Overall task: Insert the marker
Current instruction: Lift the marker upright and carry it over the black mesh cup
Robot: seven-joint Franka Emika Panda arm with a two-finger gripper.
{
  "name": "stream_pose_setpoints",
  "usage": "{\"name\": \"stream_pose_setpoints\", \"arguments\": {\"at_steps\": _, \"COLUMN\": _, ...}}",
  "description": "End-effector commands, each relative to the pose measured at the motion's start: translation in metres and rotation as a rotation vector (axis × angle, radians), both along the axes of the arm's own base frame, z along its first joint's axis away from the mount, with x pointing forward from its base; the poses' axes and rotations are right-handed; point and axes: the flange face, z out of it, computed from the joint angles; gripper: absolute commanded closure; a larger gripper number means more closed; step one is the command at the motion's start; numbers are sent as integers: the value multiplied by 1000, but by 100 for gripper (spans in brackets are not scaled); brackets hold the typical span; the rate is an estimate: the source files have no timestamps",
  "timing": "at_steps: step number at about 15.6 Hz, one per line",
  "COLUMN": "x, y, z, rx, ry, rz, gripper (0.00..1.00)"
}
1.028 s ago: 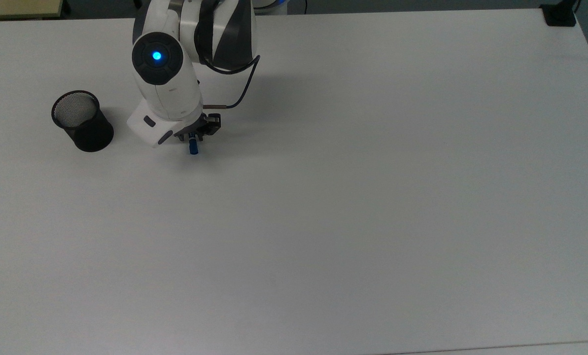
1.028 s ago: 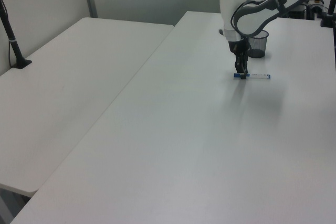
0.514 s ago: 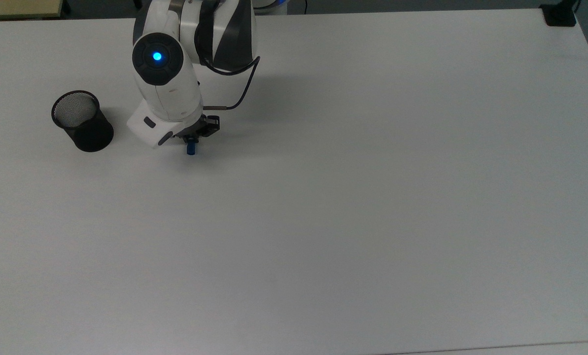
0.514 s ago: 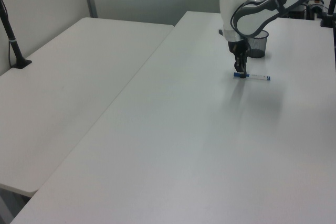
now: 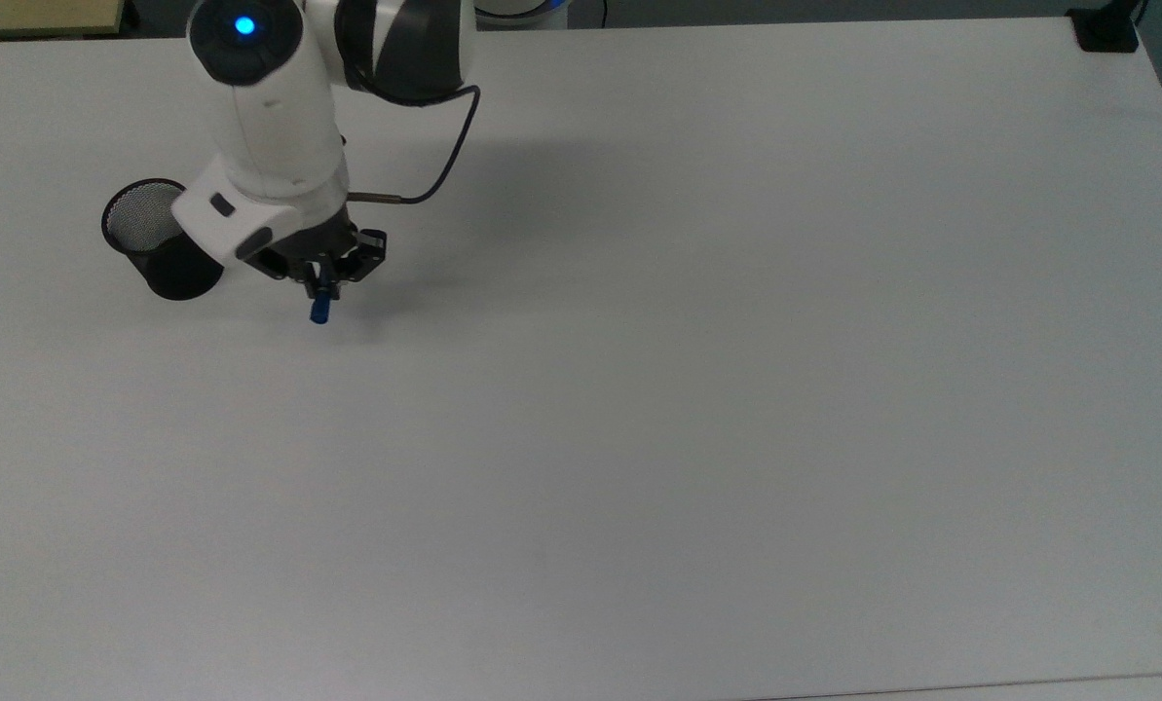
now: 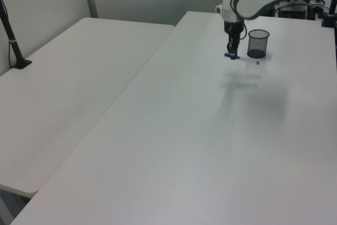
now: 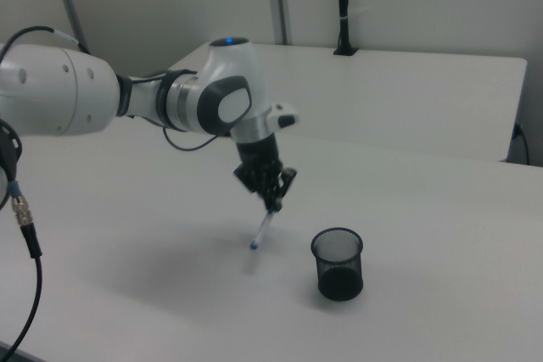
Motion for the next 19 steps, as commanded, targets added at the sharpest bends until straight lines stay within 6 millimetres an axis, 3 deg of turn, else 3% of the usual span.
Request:
{"name": "stream_pose_setpoints", "arguments": {"at_steps": 1, "x": -10, "y": -34, "z": 46, "rx": -4, "ry": -156, "rz": -48, "gripper": 82}}
{"name": "stream_pose_setpoints", "arguments": {"at_steps": 6, "x": -25, "y": -68, "z": 109, "rx": 3, "ry": -325, "rz": -117, "gripper": 82}}
{"name": "stream_pose_setpoints", "arguments": {"at_steps": 8, "x": -41, "y": -76, "z": 114, "rx": -8, "ry": -350, "rz": -126, "gripper": 82}}
{"name": "stream_pose_setpoints", "arguments": {"at_steps": 13, "x": -58, "y": -114, "z": 100, "rx": -65, "ry": -484, "rz": -130, "gripper": 82}}
{"name": "stream_pose_setpoints", "arguments": {"at_steps": 19, "x": -80, "y": -145, "z": 70, "rx": -89, "ry": -439, "rz": -106, "gripper": 81}}
